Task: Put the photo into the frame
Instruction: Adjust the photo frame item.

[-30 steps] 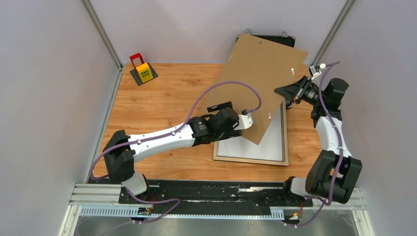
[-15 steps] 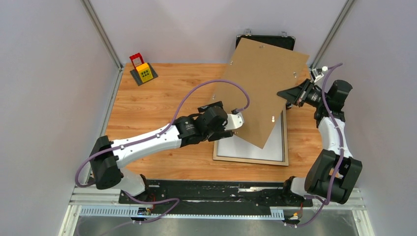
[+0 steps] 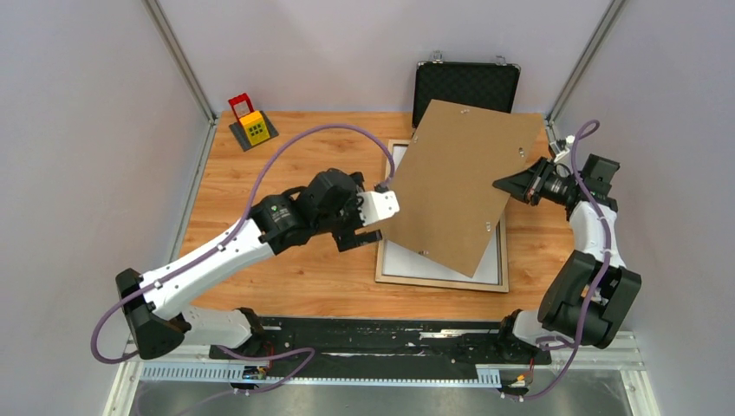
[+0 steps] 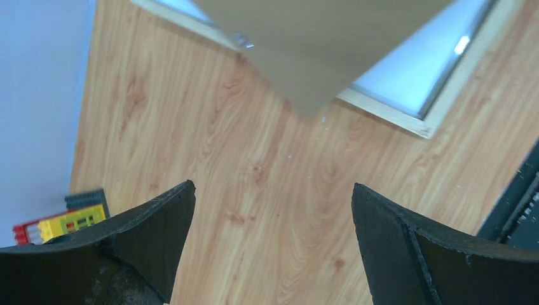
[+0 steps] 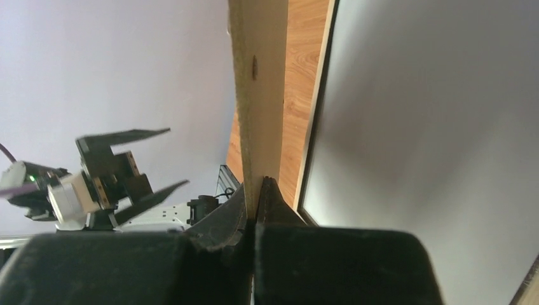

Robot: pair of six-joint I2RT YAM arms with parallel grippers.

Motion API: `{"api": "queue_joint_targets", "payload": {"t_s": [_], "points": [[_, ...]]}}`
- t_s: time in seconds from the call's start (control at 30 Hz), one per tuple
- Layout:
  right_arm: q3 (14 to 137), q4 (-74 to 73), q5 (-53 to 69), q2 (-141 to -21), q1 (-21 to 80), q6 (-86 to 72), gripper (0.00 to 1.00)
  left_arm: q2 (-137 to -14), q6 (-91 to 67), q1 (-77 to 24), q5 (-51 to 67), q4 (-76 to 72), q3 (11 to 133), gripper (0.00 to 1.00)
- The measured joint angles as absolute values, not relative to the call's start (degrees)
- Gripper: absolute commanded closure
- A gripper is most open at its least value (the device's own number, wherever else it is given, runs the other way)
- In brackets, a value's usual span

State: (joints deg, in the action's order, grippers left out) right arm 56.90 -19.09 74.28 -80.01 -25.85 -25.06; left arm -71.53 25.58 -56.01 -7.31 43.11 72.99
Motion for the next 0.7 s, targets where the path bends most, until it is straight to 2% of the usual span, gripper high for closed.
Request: {"api": "queue_joint_targets", "payload": {"t_s": [0.3,0.7], "points": [[58.6,-37.3,74.7,-82.0,-27.7,-6.5,1.0,-78.5,19.6,-40.1,-1.9,39.9,79.5,0.0],[73.6,-71.5,74.9,-95.9,-30.5,27.1,1.0,-92.5,11.8,-36.5,5.6,34.2,80.4,0.0]]}}
